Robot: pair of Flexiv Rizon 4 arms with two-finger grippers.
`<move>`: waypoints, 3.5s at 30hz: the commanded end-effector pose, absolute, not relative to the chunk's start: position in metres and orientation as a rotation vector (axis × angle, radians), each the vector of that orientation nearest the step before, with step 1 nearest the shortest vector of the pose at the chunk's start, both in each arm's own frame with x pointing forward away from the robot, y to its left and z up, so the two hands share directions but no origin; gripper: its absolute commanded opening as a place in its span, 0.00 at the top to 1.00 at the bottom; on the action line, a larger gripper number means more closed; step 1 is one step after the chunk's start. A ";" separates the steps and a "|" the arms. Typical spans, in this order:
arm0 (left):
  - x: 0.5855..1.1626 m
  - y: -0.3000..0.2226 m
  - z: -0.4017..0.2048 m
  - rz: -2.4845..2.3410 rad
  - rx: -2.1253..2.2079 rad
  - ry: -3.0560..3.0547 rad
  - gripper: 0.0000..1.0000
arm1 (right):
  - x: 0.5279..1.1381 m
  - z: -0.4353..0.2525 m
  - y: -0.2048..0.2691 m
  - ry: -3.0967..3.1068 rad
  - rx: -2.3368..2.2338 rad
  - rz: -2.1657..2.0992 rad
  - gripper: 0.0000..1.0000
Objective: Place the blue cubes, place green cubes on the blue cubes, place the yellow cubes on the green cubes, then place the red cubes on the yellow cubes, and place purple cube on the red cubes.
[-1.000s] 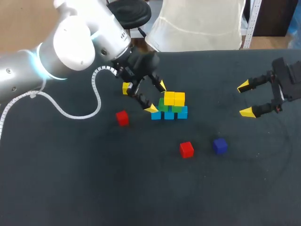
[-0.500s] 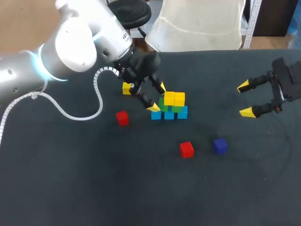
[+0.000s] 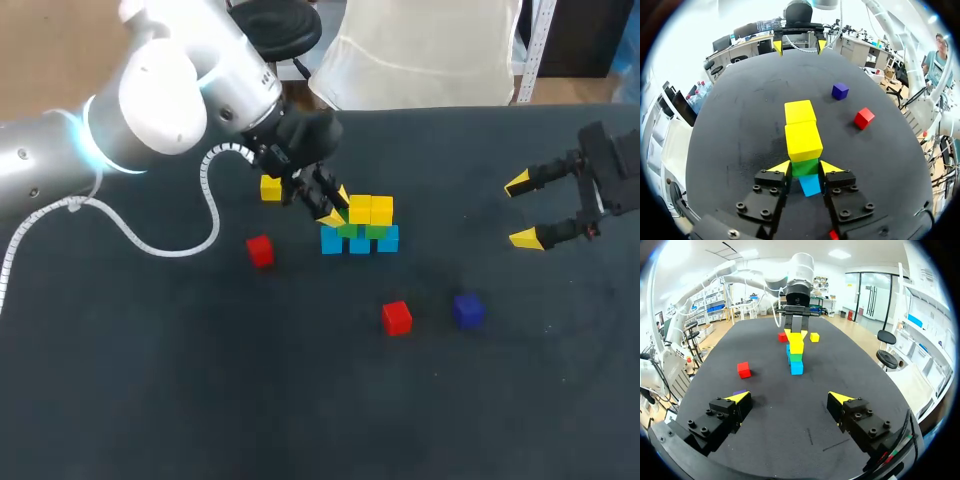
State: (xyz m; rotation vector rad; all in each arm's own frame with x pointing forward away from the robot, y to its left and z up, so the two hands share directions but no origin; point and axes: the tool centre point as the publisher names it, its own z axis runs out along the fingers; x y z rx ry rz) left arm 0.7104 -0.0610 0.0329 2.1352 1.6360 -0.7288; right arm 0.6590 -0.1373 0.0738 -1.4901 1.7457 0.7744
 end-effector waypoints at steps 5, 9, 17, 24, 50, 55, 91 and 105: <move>0.711 -0.059 0.032 -0.729 2.130 1.637 0.70 | 0.660 0.073 -0.137 1.743 -1.491 0.777 0.00; 0.711 -0.057 0.032 -0.729 2.124 1.641 0.74 | 0.660 0.073 -0.137 1.743 -1.491 0.777 0.00; 0.711 -0.056 0.031 -0.729 2.117 1.643 0.68 | 0.660 0.073 -0.137 1.743 -1.491 0.777 0.00; 0.711 -0.056 0.031 -0.732 2.125 1.637 0.00 | 0.660 0.073 -0.137 1.743 -1.491 0.777 0.00; 0.718 -0.039 0.063 -0.648 2.052 1.651 1.00 | 0.660 0.073 -0.137 1.743 -1.491 0.777 0.00; 0.714 -0.043 0.060 -0.662 2.062 1.649 1.00 | 0.660 0.073 -0.137 1.743 -1.491 0.777 0.00; 0.707 -0.059 0.057 -0.634 2.194 1.663 1.00 | 0.660 0.073 -0.137 1.743 -1.491 0.777 0.00; 0.707 -0.060 0.055 -0.639 2.198 1.661 1.00 | 0.660 0.073 -0.137 1.743 -1.491 0.777 0.00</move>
